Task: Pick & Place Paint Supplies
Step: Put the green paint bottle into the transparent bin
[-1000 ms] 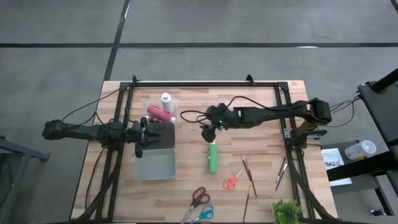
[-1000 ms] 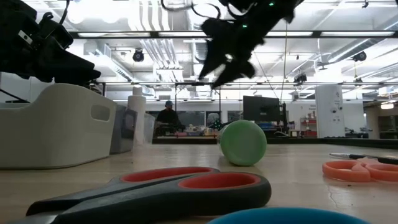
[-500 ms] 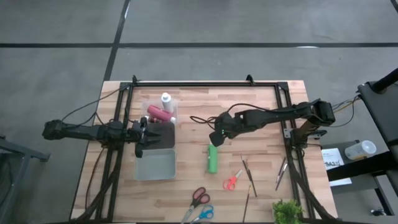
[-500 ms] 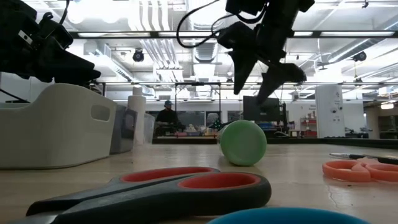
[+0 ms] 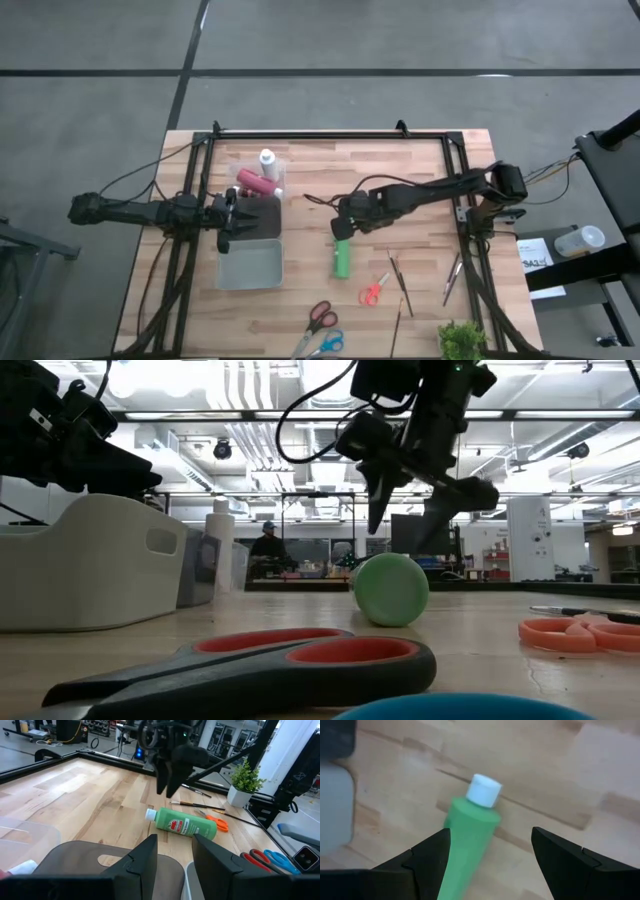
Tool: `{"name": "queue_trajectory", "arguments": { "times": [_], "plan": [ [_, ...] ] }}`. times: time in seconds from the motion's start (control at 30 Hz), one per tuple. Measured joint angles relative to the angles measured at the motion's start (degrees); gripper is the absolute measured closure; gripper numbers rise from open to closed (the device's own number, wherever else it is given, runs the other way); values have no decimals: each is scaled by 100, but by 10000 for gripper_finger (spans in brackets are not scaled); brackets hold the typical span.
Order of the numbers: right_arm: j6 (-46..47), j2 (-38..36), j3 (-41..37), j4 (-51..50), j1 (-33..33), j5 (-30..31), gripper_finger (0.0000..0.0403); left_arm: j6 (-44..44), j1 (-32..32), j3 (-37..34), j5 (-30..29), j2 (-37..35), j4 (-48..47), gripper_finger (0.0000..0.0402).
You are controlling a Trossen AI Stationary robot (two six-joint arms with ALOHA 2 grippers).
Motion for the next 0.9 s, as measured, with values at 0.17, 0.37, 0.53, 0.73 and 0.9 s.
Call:
{"name": "queue_trajectory", "arguments": {
  "times": [0.17,0.37,0.53,0.73,0.9],
  "plan": [
    [174,192,0,275,12,-236,129,0,-1,0,-2,0,2,272],
    [239,390,0,541,50,-353,129,0,-1,-1,0,-1,1,272],
    [132,532,4,739,44,-376,129,0,0,-1,-1,0,0,272],
    [-82,716,2,802,-19,-463,128,0,-2,-2,-1,0,1,272],
    [-216,751,2,812,-74,-506,128,0,-2,0,0,0,2,272]
  ]
}}
